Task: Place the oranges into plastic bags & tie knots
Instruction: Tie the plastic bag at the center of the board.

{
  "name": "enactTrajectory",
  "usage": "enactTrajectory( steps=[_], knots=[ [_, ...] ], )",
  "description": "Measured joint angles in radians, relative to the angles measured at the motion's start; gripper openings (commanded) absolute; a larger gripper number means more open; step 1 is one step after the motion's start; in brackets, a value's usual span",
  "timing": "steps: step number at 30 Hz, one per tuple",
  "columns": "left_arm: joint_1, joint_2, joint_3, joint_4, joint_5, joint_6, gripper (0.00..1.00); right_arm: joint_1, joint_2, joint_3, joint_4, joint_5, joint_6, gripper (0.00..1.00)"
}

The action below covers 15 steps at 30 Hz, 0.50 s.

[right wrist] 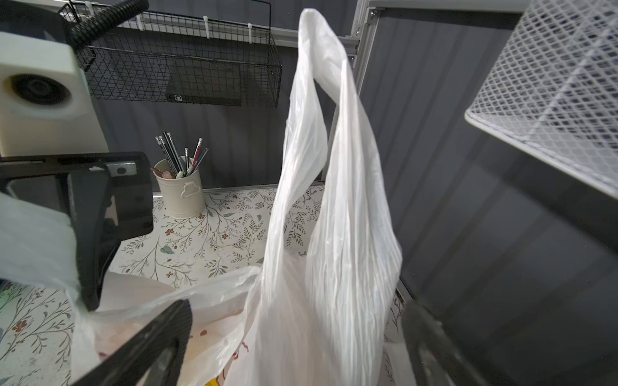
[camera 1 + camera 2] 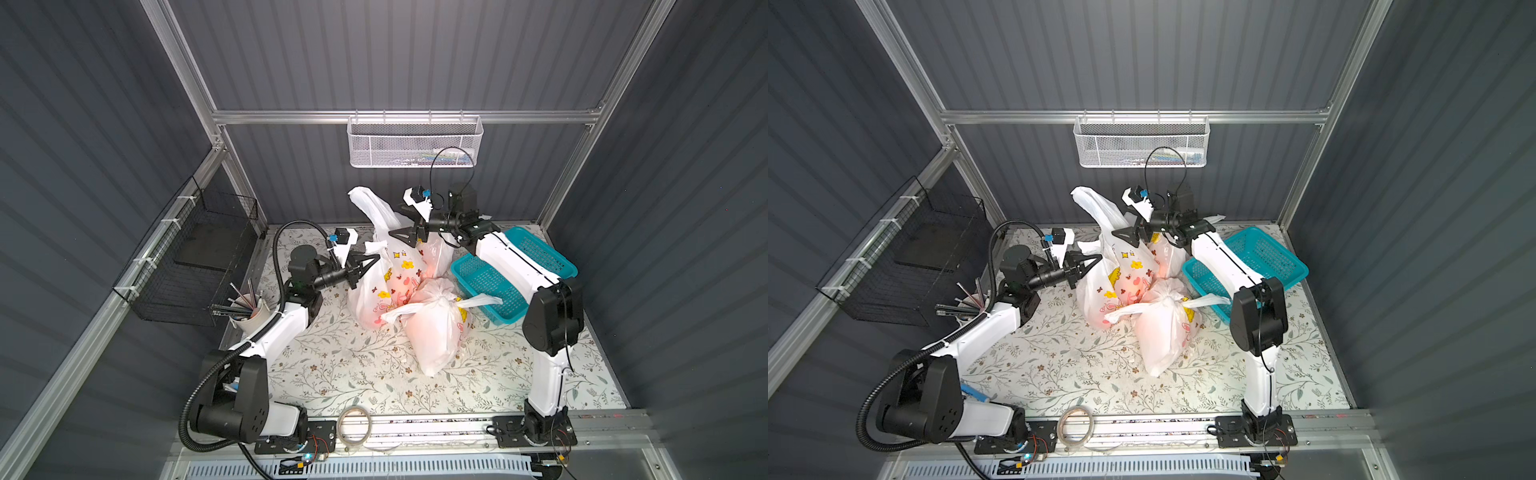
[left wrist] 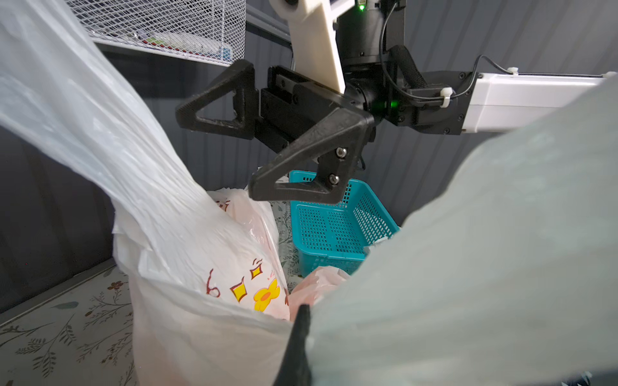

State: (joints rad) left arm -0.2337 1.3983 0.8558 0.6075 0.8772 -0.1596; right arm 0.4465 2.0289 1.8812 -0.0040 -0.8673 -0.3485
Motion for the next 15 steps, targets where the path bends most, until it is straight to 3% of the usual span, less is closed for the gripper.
enactTrajectory(
  steps=[8,10,13,15],
  knots=[
    [0.002,0.0,0.0,-0.037,-0.01,0.011,0.0,0.061,0.129,0.177,0.002,0.031,0.0,0.96],
    [0.002,-0.002,0.0,-0.046,-0.015,0.014,0.0,0.074,0.165,0.22,0.0,0.052,-0.002,0.81],
    [0.006,-0.011,0.0,-0.064,-0.022,0.018,0.0,0.088,0.189,0.239,0.001,0.068,0.005,0.45],
    [0.013,-0.024,0.0,-0.079,-0.026,0.018,0.0,0.091,0.188,0.226,0.009,0.074,0.013,0.26]
  ],
)
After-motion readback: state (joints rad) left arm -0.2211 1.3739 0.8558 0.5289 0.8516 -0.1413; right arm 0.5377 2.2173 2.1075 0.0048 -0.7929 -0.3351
